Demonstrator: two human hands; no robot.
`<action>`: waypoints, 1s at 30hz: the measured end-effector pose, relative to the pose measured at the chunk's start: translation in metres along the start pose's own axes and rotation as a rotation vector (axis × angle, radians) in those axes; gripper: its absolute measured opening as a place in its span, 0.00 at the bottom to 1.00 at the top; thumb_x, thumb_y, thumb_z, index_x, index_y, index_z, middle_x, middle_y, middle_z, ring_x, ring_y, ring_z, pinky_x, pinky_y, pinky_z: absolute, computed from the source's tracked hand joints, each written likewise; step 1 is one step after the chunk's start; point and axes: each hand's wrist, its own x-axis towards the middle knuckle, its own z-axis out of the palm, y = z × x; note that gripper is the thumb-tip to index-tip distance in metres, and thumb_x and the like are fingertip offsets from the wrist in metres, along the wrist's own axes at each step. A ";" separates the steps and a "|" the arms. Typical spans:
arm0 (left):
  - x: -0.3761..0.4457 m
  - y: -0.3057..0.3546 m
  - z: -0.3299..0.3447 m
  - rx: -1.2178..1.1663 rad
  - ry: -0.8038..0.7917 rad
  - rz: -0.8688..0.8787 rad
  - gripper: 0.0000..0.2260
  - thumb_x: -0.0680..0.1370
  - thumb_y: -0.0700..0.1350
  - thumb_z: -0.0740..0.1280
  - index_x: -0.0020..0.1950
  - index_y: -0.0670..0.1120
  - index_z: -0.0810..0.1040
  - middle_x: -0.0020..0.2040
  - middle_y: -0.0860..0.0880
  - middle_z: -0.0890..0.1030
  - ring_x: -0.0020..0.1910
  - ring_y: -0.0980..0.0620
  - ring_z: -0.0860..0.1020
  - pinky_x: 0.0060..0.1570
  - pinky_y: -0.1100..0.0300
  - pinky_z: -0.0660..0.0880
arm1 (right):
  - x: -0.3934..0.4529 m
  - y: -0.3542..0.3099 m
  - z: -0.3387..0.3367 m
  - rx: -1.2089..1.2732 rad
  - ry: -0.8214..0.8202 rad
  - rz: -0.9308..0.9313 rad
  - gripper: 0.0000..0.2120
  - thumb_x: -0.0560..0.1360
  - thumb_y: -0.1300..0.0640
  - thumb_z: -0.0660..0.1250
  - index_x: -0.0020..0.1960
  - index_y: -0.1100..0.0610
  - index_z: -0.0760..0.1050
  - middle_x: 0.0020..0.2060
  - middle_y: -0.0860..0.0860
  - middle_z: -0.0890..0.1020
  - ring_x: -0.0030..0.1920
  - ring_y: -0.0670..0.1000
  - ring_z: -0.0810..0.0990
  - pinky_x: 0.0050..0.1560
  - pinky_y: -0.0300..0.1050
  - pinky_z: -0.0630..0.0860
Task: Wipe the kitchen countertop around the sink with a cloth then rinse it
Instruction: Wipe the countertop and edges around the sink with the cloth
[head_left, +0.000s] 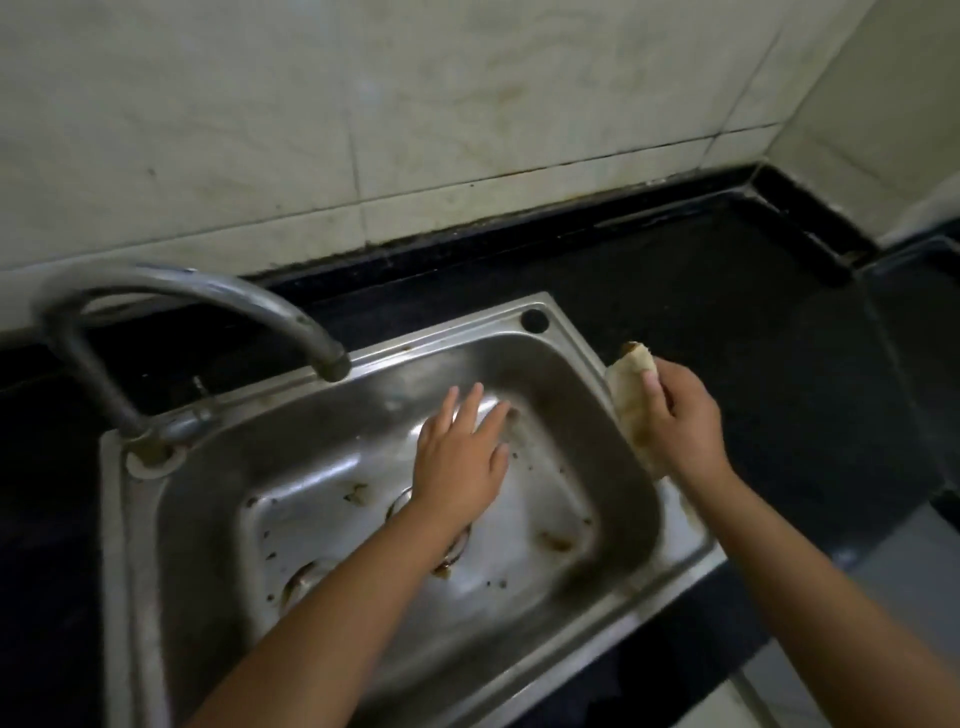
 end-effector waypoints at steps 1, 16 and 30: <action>0.009 0.017 0.003 0.005 -0.025 0.035 0.22 0.81 0.50 0.52 0.75 0.54 0.54 0.77 0.51 0.47 0.76 0.48 0.43 0.72 0.51 0.48 | 0.007 0.012 -0.015 -0.125 0.001 -0.043 0.13 0.79 0.58 0.57 0.59 0.61 0.76 0.52 0.57 0.79 0.53 0.55 0.76 0.53 0.48 0.70; 0.091 0.106 0.067 0.090 -0.216 0.004 0.22 0.82 0.50 0.48 0.76 0.53 0.48 0.77 0.54 0.45 0.75 0.51 0.40 0.73 0.50 0.45 | 0.071 0.146 -0.025 -0.607 -0.670 -0.319 0.42 0.70 0.32 0.25 0.75 0.53 0.51 0.75 0.54 0.53 0.76 0.58 0.50 0.73 0.51 0.49; 0.102 0.116 0.084 0.112 -0.170 0.001 0.21 0.82 0.51 0.45 0.75 0.55 0.48 0.77 0.55 0.46 0.75 0.55 0.39 0.73 0.55 0.45 | 0.082 0.203 -0.065 -0.660 -0.594 -0.463 0.23 0.81 0.47 0.38 0.66 0.51 0.65 0.63 0.54 0.77 0.61 0.59 0.77 0.53 0.55 0.76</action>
